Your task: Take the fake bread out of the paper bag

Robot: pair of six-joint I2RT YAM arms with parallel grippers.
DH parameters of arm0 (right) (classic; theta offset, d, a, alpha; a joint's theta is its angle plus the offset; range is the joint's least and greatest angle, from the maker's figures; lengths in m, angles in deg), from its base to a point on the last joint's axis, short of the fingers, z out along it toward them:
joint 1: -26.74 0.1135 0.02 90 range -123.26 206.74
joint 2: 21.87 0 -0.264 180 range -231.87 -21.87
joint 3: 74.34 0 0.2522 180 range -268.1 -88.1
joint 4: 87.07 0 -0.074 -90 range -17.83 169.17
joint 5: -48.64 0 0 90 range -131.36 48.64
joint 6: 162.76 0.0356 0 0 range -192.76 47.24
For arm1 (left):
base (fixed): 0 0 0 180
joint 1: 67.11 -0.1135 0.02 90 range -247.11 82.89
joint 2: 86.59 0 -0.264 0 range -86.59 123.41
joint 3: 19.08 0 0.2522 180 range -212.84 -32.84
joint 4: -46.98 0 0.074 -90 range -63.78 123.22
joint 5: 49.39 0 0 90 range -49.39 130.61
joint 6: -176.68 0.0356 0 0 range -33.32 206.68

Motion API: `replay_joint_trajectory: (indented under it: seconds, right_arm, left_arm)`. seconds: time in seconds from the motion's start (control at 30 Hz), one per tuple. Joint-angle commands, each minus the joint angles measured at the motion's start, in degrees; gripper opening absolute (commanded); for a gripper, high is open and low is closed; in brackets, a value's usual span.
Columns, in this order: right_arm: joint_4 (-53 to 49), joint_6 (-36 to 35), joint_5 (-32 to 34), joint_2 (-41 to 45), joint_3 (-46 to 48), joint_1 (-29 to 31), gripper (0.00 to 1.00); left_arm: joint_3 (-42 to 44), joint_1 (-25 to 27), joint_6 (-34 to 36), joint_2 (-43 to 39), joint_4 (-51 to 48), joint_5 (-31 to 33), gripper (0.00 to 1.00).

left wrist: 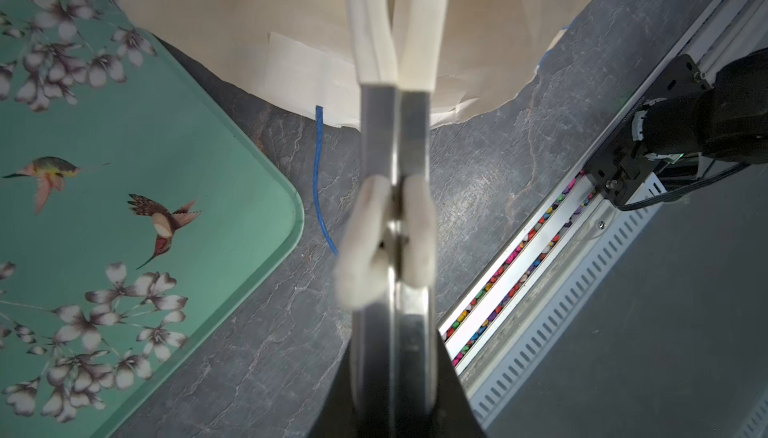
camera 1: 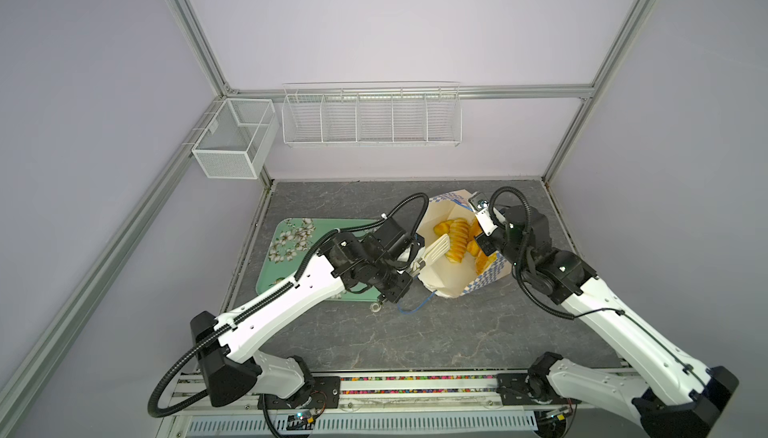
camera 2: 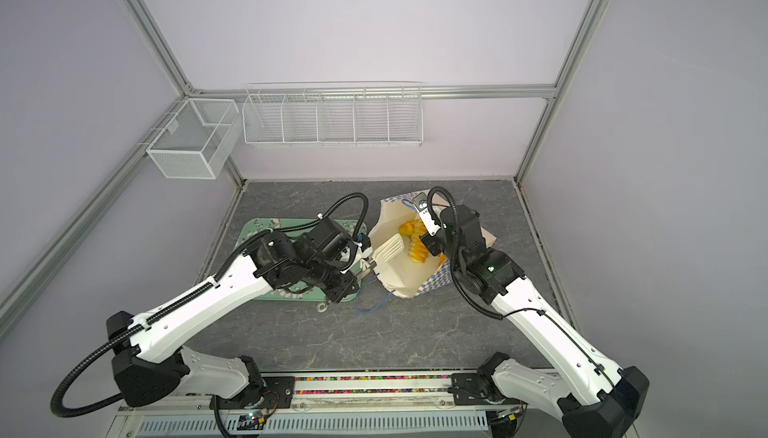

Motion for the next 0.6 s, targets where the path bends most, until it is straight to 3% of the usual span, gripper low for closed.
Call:
replay_joint_trajectory:
  seconds: [0.0, 0.33, 0.57]
  right_arm:
    - [2.1, 4.2, -1.0, 1.3, 1.6, 0.7, 0.07]
    - [2.8, 8.6, -1.7, 2.7, 2.9, 1.0, 0.07]
    - [2.5, 9.3, -2.2, 3.5, 3.6, 1.1, 0.07]
  left_arm:
    - [0.1, 0.1, -5.9, 1.2, 3.4, -1.7, 0.19]
    - [-9.2, -0.2, -10.8, 16.3, 5.2, -4.4, 0.27]
    - [-10.8, -1.3, -12.5, 19.9, 8.4, -3.6, 0.27]
